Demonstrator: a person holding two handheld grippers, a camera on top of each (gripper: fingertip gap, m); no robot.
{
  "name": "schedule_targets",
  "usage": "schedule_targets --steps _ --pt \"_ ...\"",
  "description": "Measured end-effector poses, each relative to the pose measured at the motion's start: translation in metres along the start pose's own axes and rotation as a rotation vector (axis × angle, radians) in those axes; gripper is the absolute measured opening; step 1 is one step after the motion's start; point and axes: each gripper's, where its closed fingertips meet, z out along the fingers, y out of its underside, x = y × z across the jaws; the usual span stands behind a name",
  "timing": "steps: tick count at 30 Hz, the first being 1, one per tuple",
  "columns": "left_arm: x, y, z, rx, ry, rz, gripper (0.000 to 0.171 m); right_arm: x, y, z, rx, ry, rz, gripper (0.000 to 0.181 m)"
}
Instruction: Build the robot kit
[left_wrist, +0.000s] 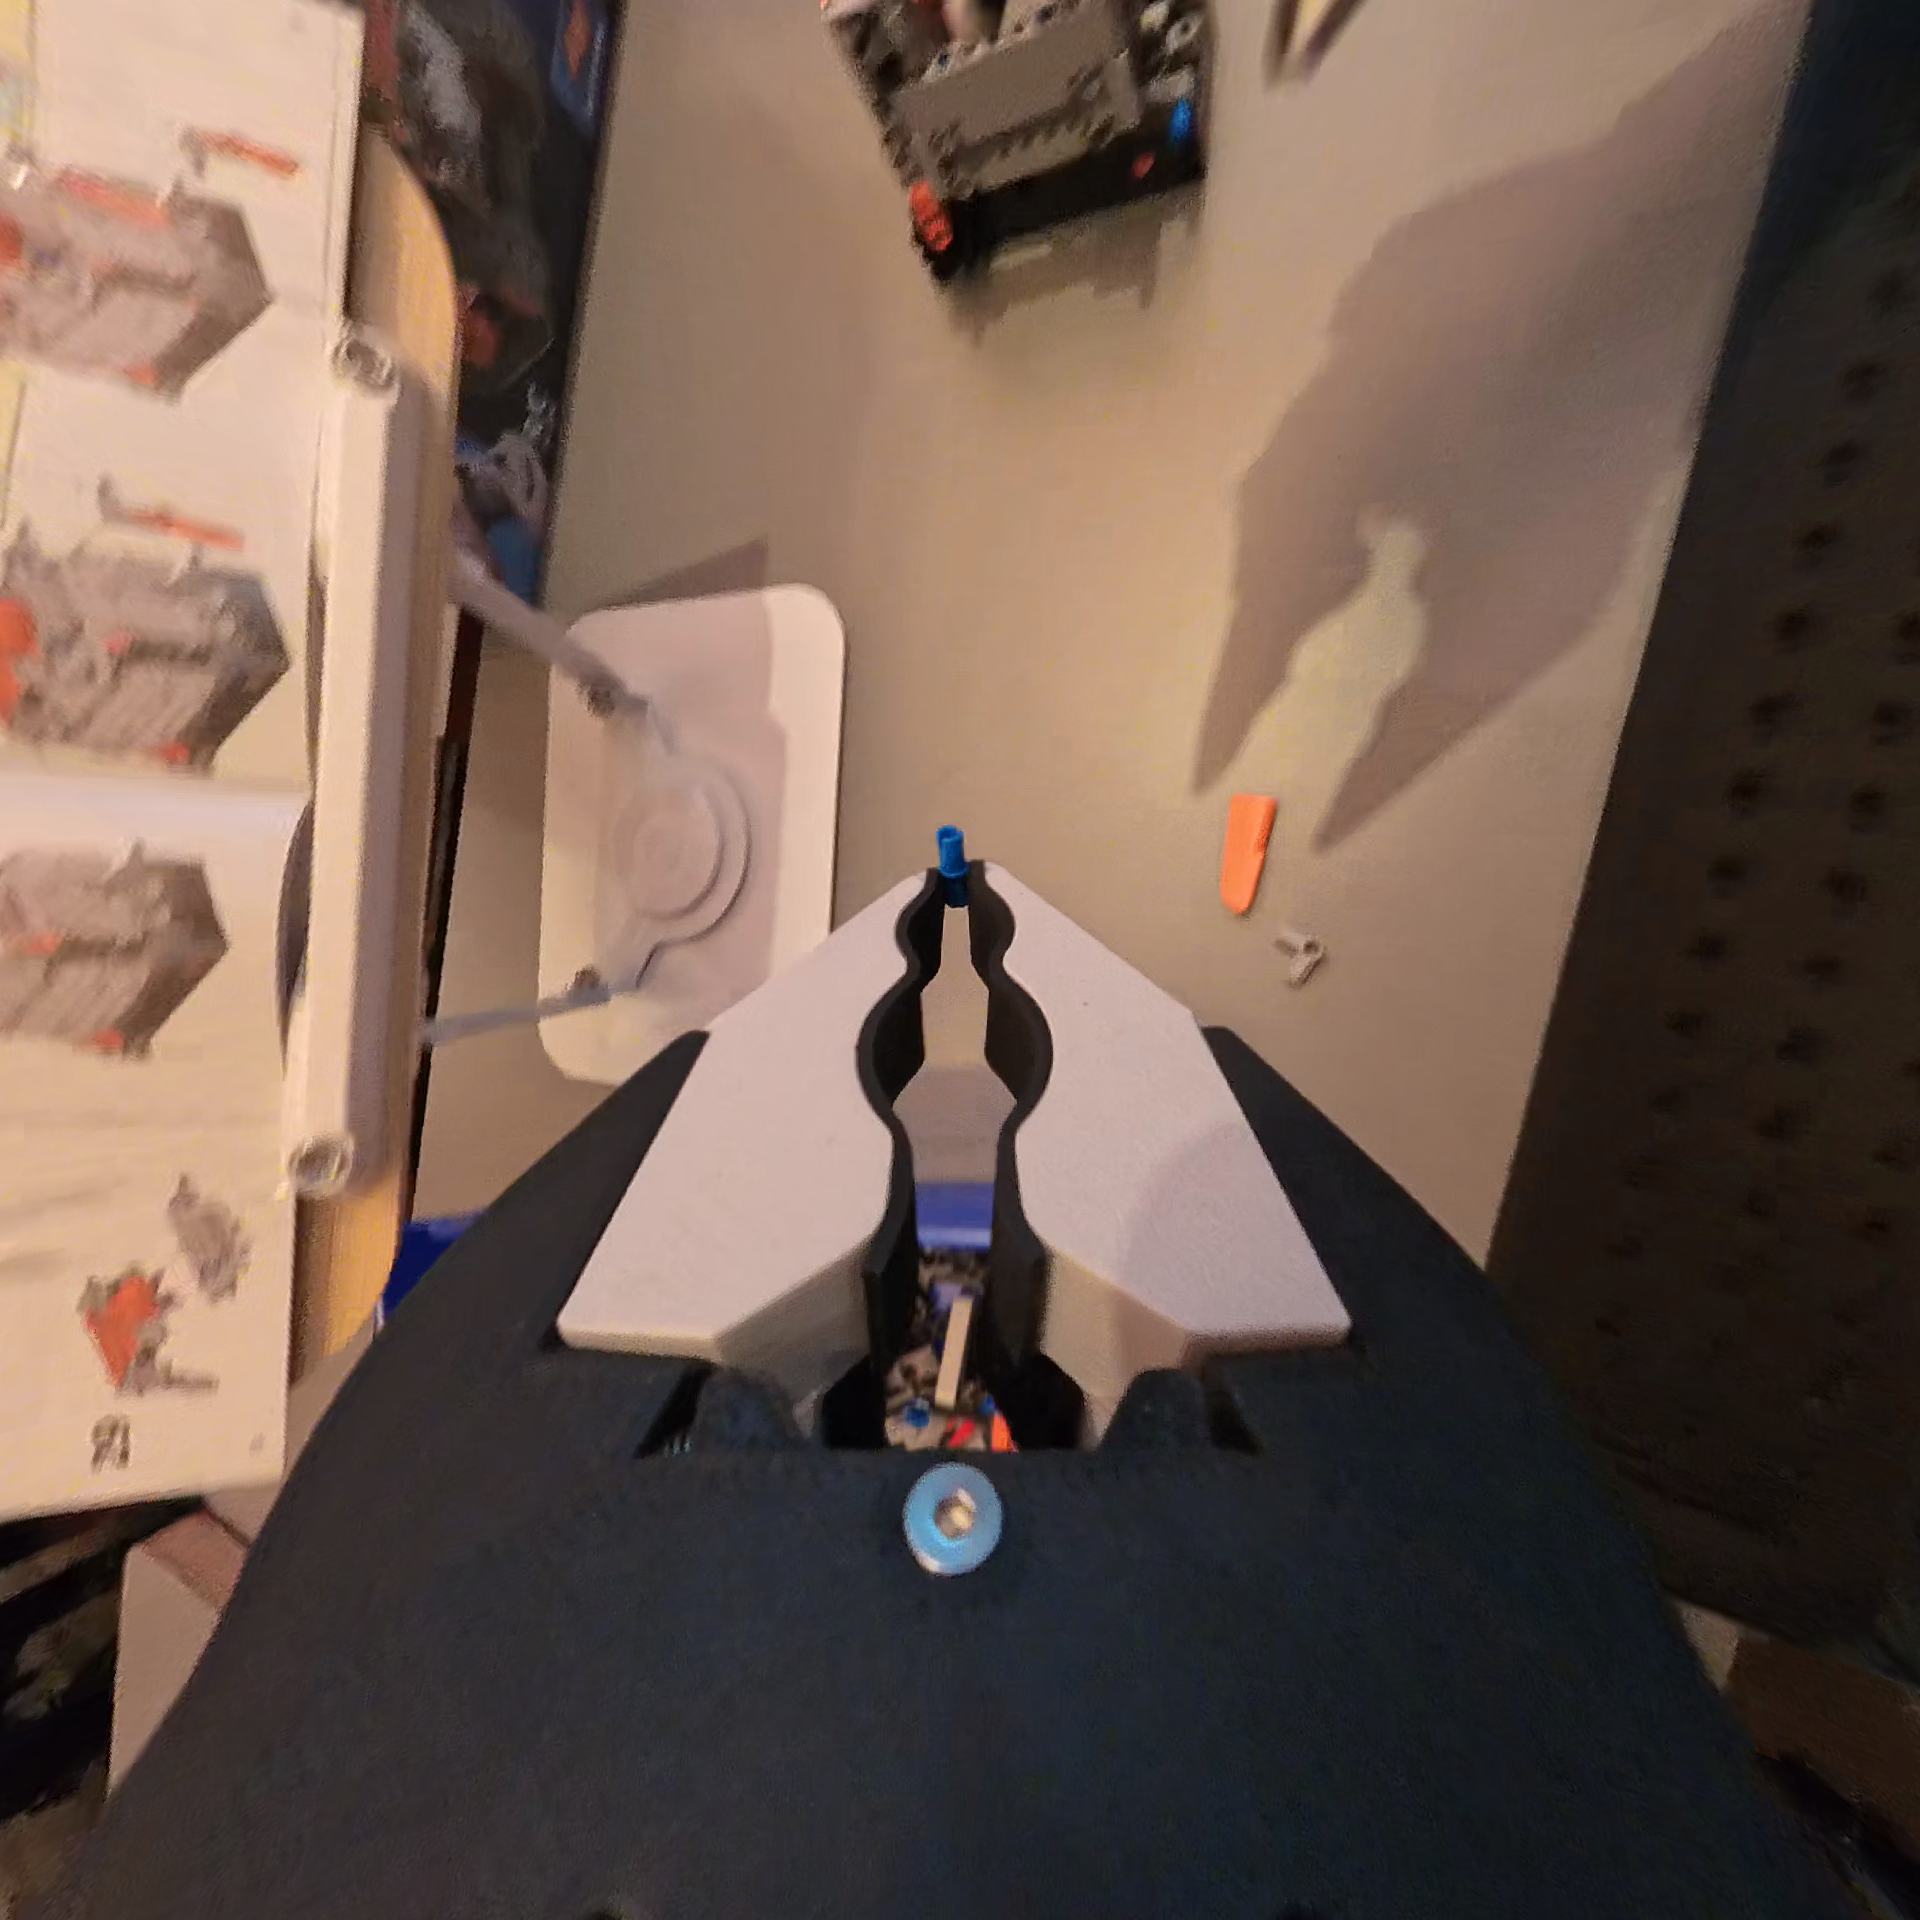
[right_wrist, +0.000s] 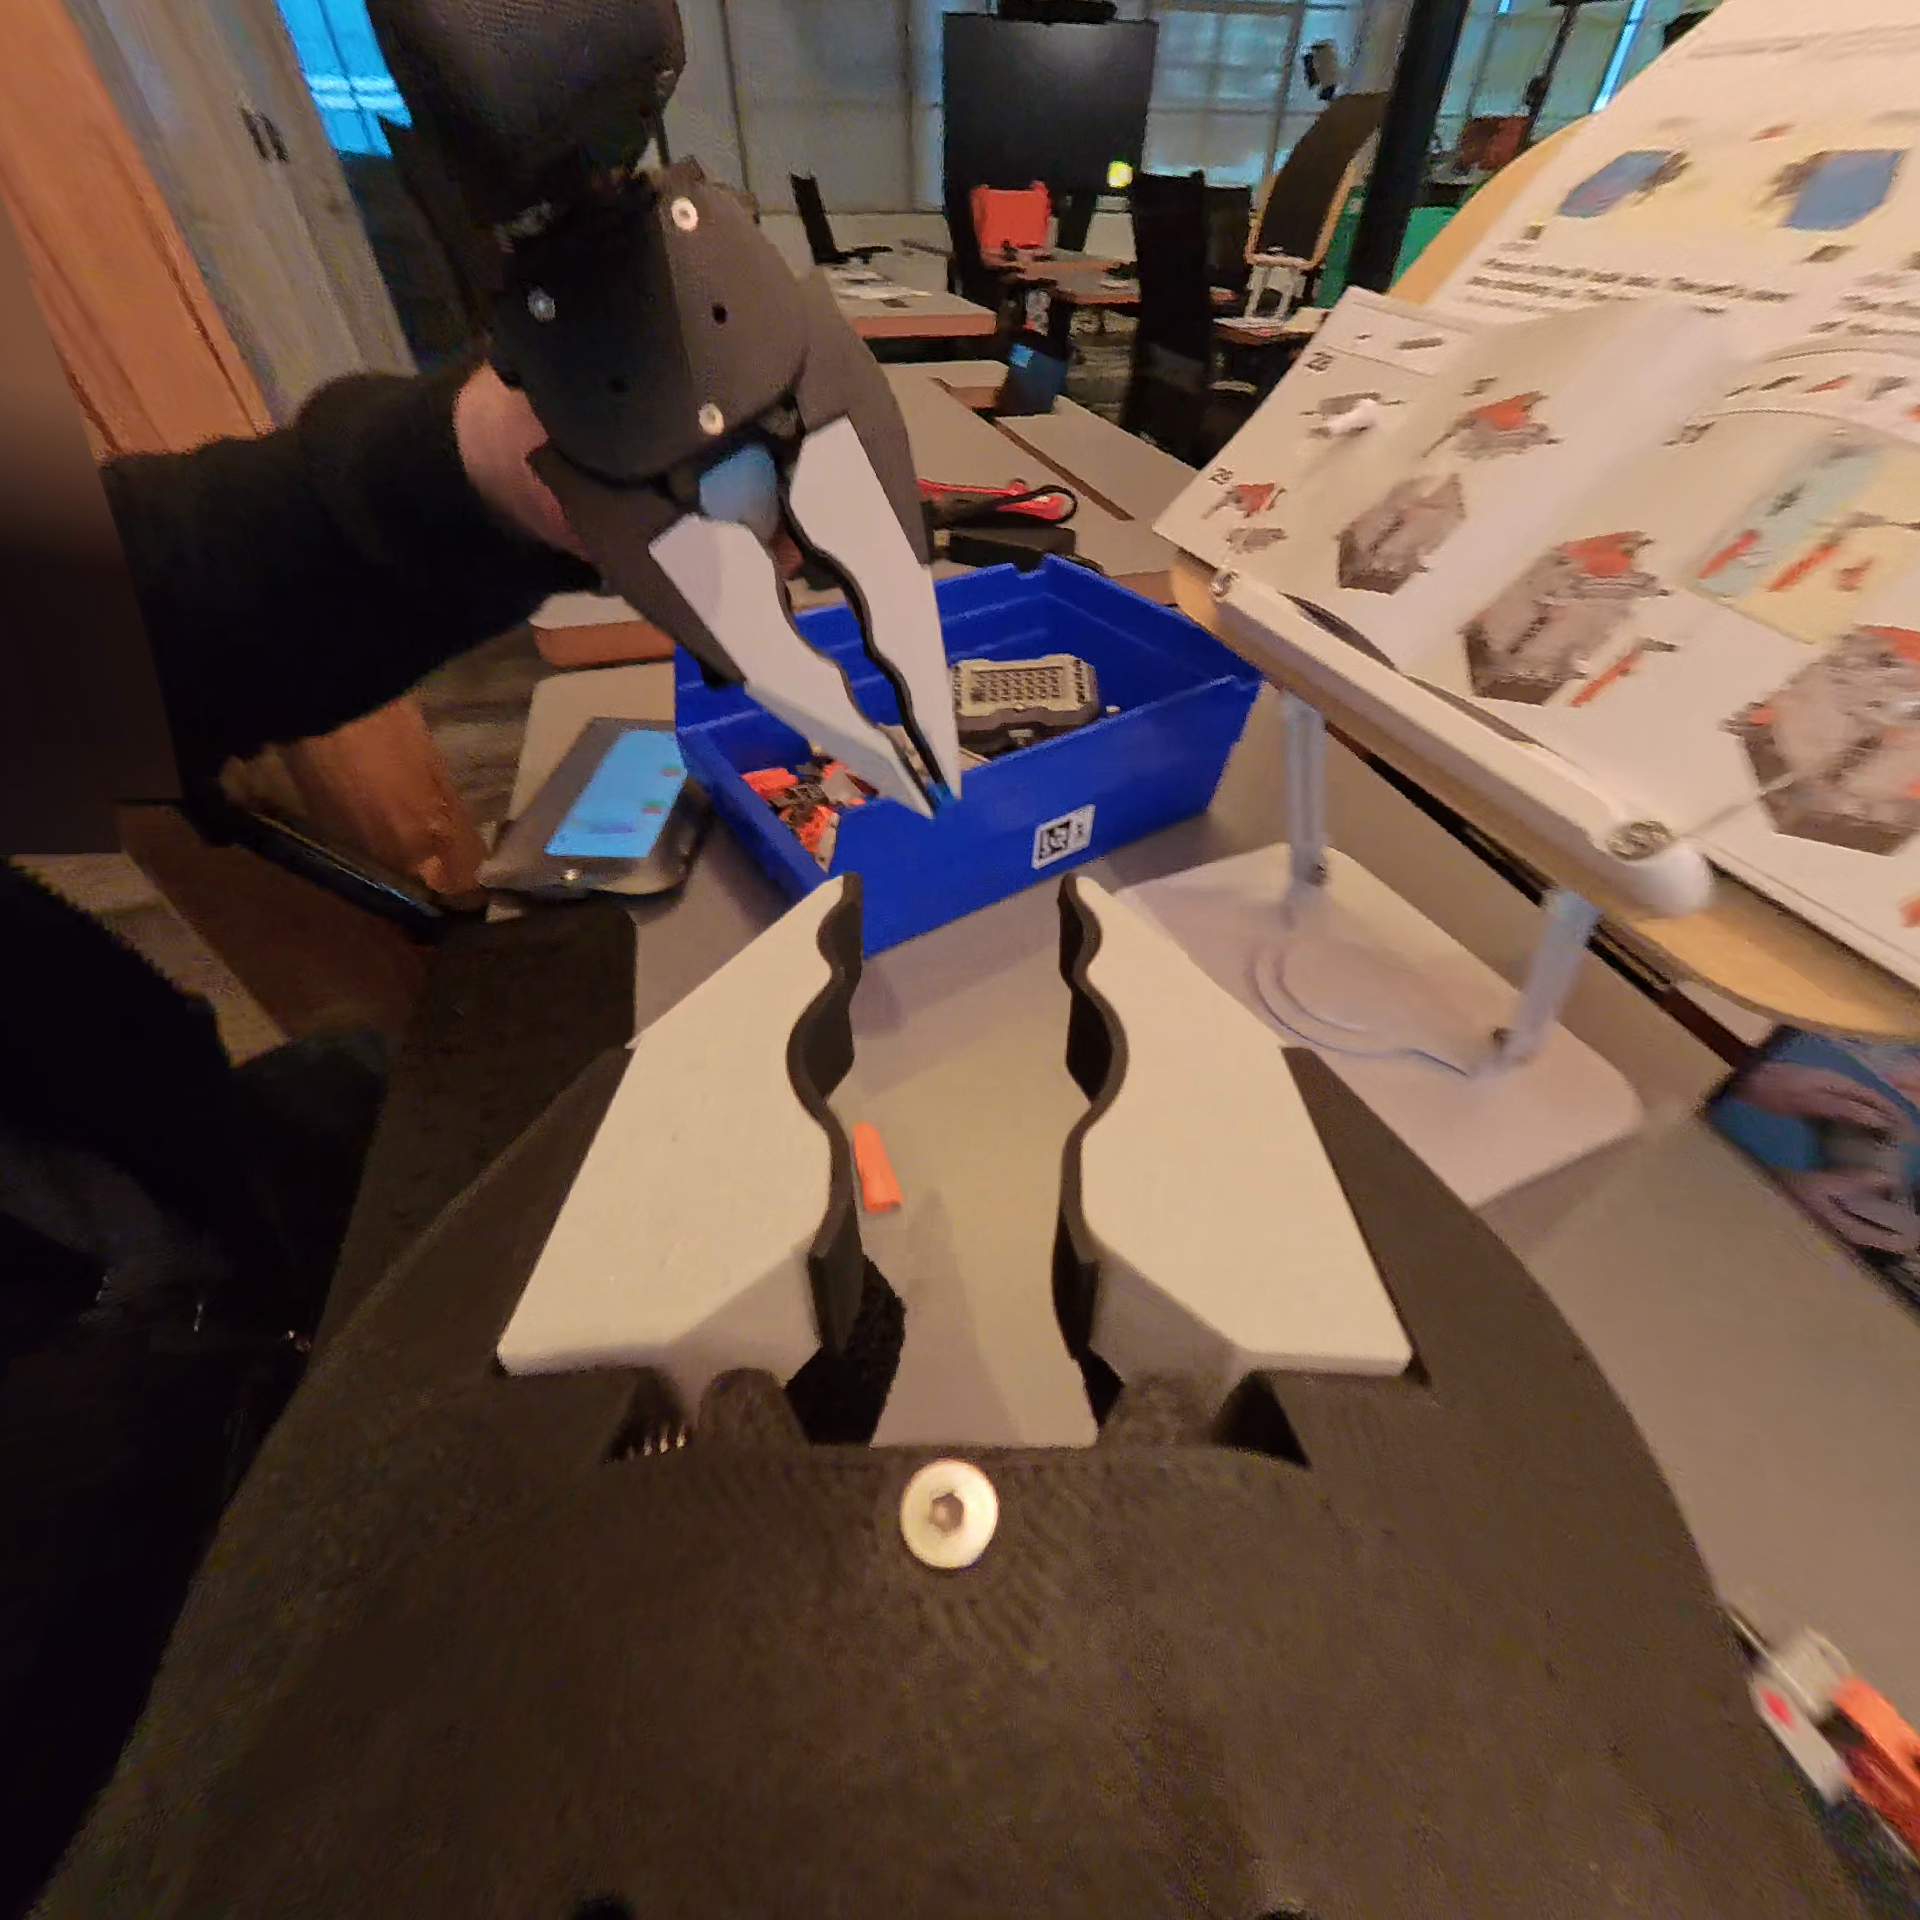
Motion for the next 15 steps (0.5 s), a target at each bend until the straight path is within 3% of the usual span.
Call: schedule_targets --steps 6,15 --pt "0.001 -0.043 0.032 -0.001 0.013 -0.055 0.003 0.007 0.019 0.021 0.034 -0.030 0.053 0.037" --pt "0.019 -0.064 0.062 0.131 -0.048 -0.084 0.003 0.022 0.036 0.012 0.049 -0.063 0.145 0.036"
